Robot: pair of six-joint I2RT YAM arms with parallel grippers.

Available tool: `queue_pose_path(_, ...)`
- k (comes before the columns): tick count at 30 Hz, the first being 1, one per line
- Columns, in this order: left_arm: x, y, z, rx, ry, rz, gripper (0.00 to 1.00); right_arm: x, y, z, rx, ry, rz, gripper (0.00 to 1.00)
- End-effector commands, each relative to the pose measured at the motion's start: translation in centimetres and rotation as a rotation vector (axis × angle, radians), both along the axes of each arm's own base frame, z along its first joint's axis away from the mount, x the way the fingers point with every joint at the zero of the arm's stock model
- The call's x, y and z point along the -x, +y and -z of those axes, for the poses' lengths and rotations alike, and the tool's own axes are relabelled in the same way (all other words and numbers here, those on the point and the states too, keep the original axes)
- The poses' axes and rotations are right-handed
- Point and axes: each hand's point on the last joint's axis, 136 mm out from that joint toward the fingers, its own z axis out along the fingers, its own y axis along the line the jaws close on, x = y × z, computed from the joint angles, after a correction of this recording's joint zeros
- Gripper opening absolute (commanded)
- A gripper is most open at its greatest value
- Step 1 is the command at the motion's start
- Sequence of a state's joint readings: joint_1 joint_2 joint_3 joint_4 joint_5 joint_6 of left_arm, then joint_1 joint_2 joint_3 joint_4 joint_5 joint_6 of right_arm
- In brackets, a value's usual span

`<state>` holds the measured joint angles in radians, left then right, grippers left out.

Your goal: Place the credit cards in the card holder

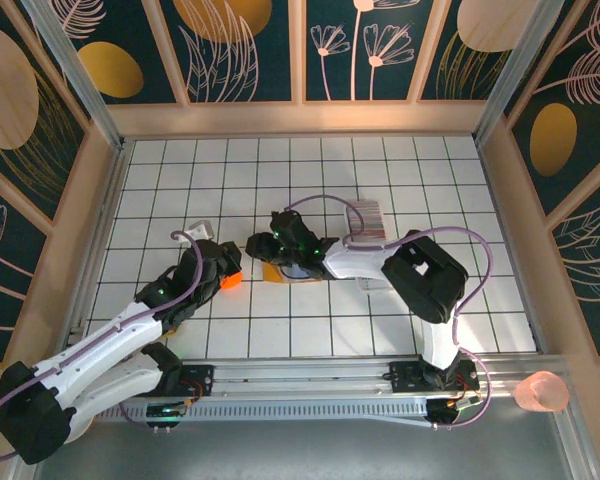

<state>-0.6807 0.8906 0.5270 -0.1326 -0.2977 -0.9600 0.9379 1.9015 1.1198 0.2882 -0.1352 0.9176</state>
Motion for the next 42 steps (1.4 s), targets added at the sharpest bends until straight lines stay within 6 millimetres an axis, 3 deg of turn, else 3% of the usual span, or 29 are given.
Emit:
queue_pose_path(1,0.4,0.8,0.6,-0.009,0.020,-0.031,0.14,-0.4,2.0,-3.1,-0.044,-0.071,-0.058,0.43)
queue_pose_path(5,0.6,0.9,0.3,0.005,0.010,-0.034,0.17,-1.1,2.4,-6.4,-0.056,-0.148,-0.069,0.44)
queue_pose_path(8,0.7,0.9,0.1,0.007,0.005,-0.028,0.19,-2.0,0.8,-8.0,0.012,-0.217,-0.023,0.45)
queue_pose_path(13,0.3,-0.3,0.2,-0.031,0.000,0.049,0.29,-2.5,-4.9,-8.6,0.088,-0.246,0.068,0.45)
queue_pose_path(18,-1.0,-2.4,1.1,-0.149,0.088,0.154,0.26,-2.9,-12.5,-10.0,0.212,-0.348,0.198,0.45)
queue_pose_path(19,-1.2,-3.2,1.1,-0.146,0.098,0.185,0.25,-3.0,-14.2,-11.3,0.238,-0.429,0.234,0.46)
queue_pose_path(24,-2.0,-6.4,1.9,-0.060,0.134,0.322,0.19,-1.8,-19.1,-18.1,0.389,-0.883,0.239,0.54)
queue_pose_path(27,-2.1,-7.6,2.1,-0.019,0.145,0.363,0.20,0.0,-19.8,-20.2,0.618,-1.164,0.058,0.67)
queue_pose_path(31,-1.7,-9.2,1.5,0.051,0.128,0.439,0.26,2.4,-20.3,-20.0,0.904,-1.415,-0.277,0.68)
queue_pose_path(33,-1.6,-9.4,1.5,0.069,0.120,0.448,0.25,3.9,-20.6,-19.5,0.947,-1.479,-0.455,0.69)
queue_pose_path(36,-1.3,-9.3,1.4,0.085,0.100,0.452,0.26,5.8,-21.7,-18.6,0.929,-1.456,-0.673,0.71)
queue_pose_path(38,-1.1,-9.0,1.5,0.080,0.094,0.445,0.27,5.9,-22.8,-17.9,0.987,-1.424,-0.734,0.72)
queue_pose_path(42,-0.7,-8.5,1.7,0.065,0.079,0.445,0.28,5.7,-26.5,-13.0,1.198,-1.284,-0.970,0.73)
